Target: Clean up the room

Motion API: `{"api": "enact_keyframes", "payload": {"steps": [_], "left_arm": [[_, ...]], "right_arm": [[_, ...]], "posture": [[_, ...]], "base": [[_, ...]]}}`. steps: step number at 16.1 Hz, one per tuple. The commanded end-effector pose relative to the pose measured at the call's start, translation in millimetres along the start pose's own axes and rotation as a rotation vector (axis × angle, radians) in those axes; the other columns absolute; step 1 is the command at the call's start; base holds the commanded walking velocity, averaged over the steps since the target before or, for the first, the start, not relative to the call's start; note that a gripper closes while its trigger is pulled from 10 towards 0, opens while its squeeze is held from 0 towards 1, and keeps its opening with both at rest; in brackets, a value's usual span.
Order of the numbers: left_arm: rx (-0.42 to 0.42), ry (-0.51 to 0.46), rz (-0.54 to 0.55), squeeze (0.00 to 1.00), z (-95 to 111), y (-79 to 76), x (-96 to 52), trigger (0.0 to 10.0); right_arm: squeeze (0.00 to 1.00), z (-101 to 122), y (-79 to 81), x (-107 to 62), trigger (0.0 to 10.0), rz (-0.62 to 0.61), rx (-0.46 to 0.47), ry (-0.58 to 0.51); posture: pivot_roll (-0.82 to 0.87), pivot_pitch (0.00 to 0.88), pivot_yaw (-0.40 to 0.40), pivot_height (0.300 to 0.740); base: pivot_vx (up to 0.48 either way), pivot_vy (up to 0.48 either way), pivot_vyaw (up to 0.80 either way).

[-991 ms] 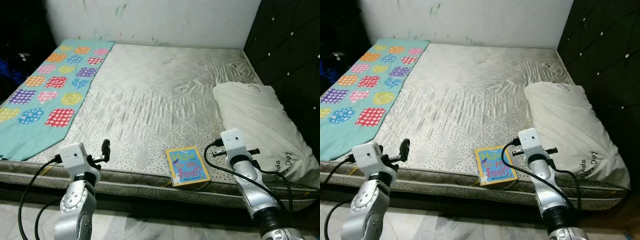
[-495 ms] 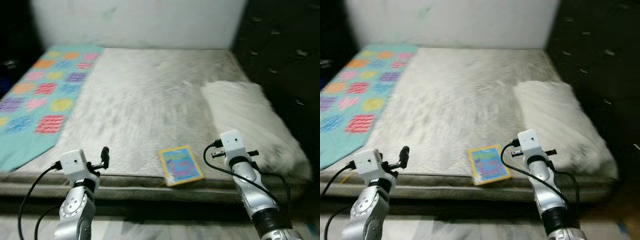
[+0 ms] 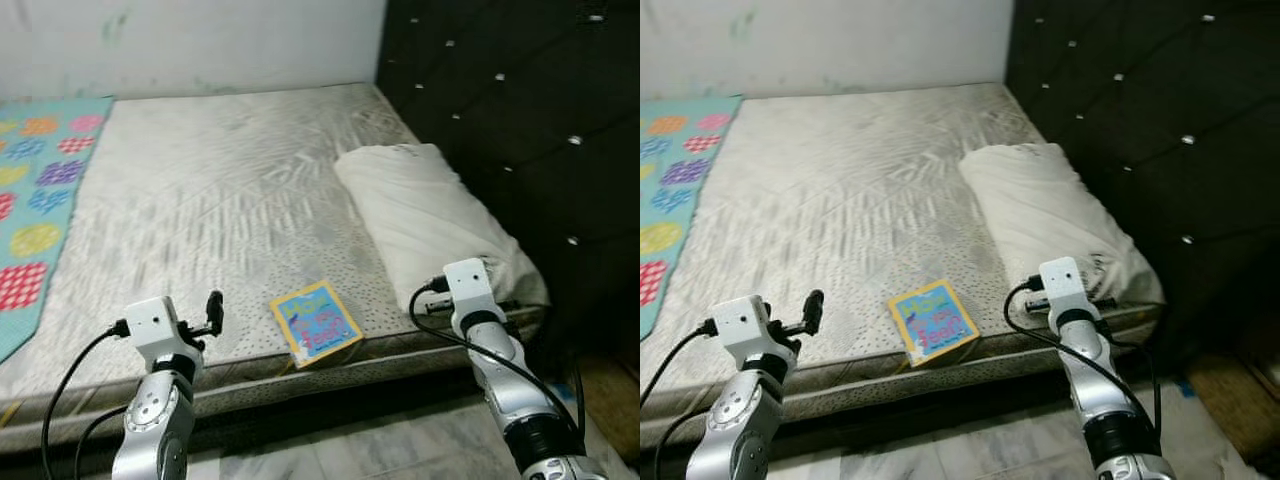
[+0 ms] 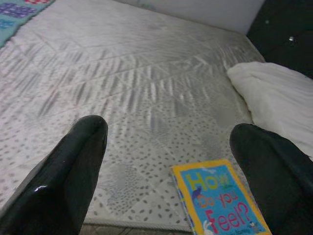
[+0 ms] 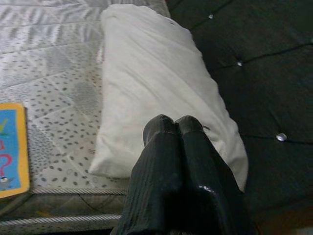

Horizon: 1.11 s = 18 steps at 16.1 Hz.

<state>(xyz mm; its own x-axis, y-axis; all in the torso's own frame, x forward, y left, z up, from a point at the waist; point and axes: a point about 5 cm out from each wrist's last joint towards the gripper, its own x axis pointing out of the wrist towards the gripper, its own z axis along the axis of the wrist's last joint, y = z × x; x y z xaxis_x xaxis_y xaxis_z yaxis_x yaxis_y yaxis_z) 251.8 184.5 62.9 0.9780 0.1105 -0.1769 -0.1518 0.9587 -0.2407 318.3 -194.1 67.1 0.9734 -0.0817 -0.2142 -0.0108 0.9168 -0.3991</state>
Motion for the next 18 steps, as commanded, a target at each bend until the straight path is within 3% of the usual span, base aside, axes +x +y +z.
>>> {"api": "enact_keyframes", "payload": {"steps": [1,18], "left_arm": [[0.008,-0.003,-0.002,0.00,0.6,0.4,0.0,10.0],[0.013,-0.003,-0.001,0.00,0.6,-0.2,-0.1,10.0]], "right_arm": [[0.00,3.8,-0.9,2.3,10.0,-0.003,-0.001,-0.005],[0.00,6.4,4.4,1.8,10.0,0.027,-0.002,-0.021]], "posture": [[0.00,0.000,0.007,0.740],[0.00,0.000,0.009,0.740]], "base": [[0.000,0.000,-0.80],[0.000,0.000,-0.05]]}}
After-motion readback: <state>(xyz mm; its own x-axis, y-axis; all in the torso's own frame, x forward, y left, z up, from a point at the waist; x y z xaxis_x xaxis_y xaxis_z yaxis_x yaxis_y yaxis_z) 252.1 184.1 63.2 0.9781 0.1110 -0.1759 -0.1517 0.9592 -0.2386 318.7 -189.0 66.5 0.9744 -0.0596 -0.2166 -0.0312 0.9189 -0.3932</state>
